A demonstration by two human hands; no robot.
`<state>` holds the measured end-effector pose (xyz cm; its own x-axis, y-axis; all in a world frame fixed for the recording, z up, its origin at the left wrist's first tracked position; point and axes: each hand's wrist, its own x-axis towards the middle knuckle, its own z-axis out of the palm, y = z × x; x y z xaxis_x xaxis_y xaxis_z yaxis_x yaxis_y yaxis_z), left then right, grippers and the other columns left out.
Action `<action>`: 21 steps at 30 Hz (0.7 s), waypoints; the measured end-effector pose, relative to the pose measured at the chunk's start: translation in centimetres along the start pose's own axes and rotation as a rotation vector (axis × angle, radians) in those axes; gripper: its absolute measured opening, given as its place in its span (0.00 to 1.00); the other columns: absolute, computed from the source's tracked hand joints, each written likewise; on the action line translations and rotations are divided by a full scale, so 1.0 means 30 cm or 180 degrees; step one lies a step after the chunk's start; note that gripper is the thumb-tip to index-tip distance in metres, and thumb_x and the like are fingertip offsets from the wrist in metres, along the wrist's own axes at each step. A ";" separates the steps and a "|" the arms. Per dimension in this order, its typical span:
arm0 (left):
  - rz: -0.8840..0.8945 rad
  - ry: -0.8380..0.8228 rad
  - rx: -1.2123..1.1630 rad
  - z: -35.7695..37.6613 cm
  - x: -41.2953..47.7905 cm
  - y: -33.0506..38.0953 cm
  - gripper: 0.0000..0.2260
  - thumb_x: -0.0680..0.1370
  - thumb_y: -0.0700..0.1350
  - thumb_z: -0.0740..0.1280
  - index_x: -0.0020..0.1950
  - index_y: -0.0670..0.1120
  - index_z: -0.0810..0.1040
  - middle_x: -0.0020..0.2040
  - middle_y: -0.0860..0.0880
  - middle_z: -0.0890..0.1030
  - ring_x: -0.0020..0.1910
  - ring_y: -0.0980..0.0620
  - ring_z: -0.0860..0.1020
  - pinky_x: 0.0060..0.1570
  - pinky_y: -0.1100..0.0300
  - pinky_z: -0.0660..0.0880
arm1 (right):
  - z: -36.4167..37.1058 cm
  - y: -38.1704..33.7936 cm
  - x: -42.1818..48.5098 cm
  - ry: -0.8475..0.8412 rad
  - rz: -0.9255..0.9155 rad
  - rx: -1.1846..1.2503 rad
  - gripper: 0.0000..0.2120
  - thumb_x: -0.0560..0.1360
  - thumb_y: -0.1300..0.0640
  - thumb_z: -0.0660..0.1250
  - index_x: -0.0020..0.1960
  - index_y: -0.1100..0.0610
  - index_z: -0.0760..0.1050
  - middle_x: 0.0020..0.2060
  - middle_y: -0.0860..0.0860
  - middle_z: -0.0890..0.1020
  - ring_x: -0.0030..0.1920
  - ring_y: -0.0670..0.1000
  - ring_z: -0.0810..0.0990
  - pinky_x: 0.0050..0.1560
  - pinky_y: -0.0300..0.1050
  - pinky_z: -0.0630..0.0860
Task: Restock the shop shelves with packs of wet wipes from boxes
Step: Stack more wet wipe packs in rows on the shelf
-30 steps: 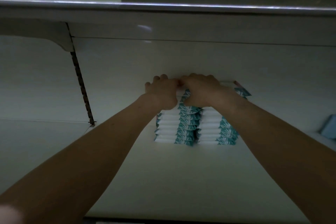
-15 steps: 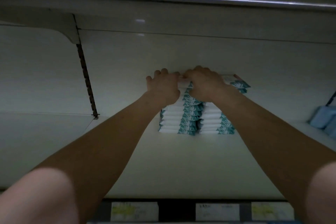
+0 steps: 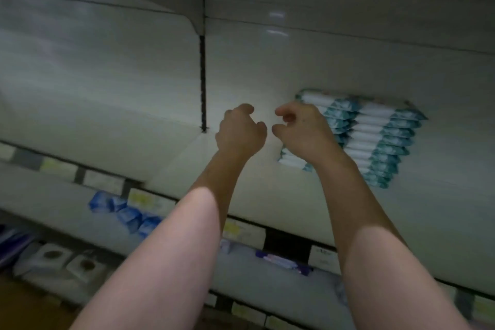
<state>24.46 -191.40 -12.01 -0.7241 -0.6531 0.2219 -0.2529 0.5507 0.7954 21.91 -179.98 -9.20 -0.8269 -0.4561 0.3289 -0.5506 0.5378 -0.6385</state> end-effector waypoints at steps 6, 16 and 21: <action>-0.0866 0.0605 -0.0414 -0.091 -0.281 -0.177 0.20 0.78 0.46 0.65 0.70 0.49 0.70 0.66 0.45 0.74 0.59 0.46 0.76 0.56 0.60 0.71 | 0.142 -0.062 -0.239 -0.0391 0.0024 0.0668 0.13 0.76 0.58 0.66 0.60 0.52 0.77 0.54 0.49 0.80 0.55 0.48 0.78 0.59 0.42 0.73; -0.1831 0.1622 -0.0379 -0.360 -0.776 -0.413 0.18 0.76 0.44 0.65 0.66 0.48 0.73 0.61 0.45 0.78 0.59 0.44 0.76 0.61 0.52 0.73 | 0.359 -0.228 -0.651 -0.1479 -0.0514 0.0842 0.11 0.73 0.58 0.66 0.54 0.54 0.81 0.50 0.53 0.84 0.54 0.53 0.80 0.57 0.48 0.76; -0.2277 0.2280 -0.0524 -0.558 -1.045 -0.539 0.19 0.75 0.46 0.67 0.66 0.49 0.73 0.62 0.47 0.78 0.60 0.47 0.76 0.62 0.53 0.73 | 0.465 -0.423 -0.893 -0.2065 -0.1040 0.0877 0.10 0.75 0.55 0.66 0.54 0.53 0.80 0.49 0.52 0.83 0.52 0.53 0.81 0.55 0.50 0.77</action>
<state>61.99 -188.55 -22.39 0.1285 -0.9873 -0.0931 -0.3446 -0.1325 0.9293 52.65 -184.46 -19.61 -0.3483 -0.9308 0.1112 -0.6363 0.1476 -0.7572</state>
